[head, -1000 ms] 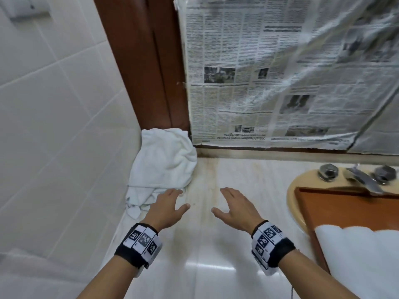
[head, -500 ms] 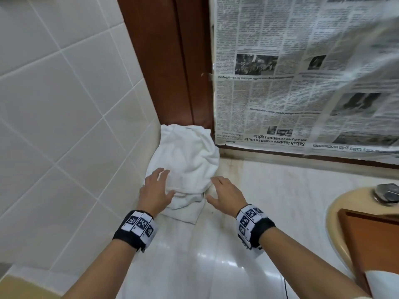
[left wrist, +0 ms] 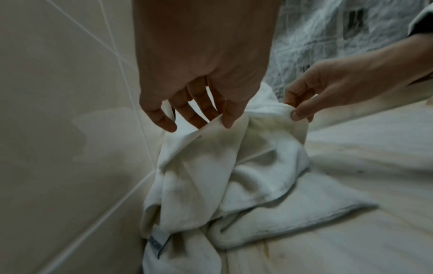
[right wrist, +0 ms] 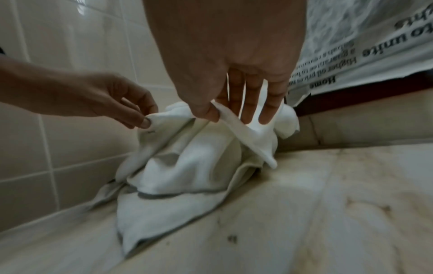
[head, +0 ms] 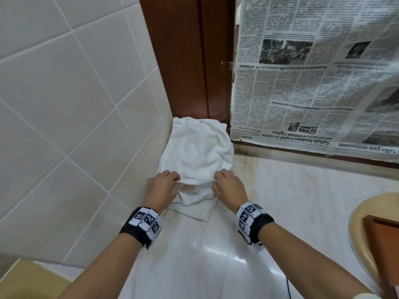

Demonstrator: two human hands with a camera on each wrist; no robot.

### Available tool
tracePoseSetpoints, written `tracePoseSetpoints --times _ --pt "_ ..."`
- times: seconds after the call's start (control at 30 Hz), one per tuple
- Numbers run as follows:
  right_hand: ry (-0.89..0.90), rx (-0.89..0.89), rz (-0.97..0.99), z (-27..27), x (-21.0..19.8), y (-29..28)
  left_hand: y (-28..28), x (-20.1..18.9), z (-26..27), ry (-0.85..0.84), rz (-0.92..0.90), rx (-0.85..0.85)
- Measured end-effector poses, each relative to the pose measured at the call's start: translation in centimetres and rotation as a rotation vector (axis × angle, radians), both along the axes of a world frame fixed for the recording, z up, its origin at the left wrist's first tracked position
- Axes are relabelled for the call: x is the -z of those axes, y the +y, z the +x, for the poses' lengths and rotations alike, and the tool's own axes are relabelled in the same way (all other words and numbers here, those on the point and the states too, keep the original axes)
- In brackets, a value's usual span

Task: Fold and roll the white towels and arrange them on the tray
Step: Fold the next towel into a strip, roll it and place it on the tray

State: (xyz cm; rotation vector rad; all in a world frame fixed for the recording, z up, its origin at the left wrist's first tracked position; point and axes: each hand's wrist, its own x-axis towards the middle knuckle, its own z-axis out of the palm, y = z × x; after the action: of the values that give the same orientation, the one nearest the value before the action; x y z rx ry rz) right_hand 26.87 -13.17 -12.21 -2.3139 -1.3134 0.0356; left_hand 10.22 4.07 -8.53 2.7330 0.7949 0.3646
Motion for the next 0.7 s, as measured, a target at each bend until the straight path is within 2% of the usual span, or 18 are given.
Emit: tracePoseSetpoints --times 0.13,0.23,0.3,0.5,0.6,0.7 --pt "0.061 0.018 0.168 -0.8 -3.9 -2.8 -2.7 -2.4 -1.9 -0.231 -0.026 0.121" --pt "0.118 -0.026 0.223 -1.7 -7.0 -5.8 -5.6 -4.8 -3.1 -0.298 -0.102 0.122" --pt "0.091 -0.026 0.241 -2.2 -8.9 -8.2 -7.1 -6.0 -4.1 -0.316 -0.137 0.157" --pt "0.004 0.083 0.258 -3.9 -12.3 -16.1 -10.7 -8.1 -8.4 -0.274 -0.173 0.385" --pt "0.048 0.145 0.303 -7.2 -13.5 -19.7 -12.0 -7.7 -11.2 -0.211 -0.199 0.508" --pt "0.081 0.175 0.358 -11.1 -15.0 -22.7 -12.8 -7.0 -13.5 -0.184 -0.257 0.556"
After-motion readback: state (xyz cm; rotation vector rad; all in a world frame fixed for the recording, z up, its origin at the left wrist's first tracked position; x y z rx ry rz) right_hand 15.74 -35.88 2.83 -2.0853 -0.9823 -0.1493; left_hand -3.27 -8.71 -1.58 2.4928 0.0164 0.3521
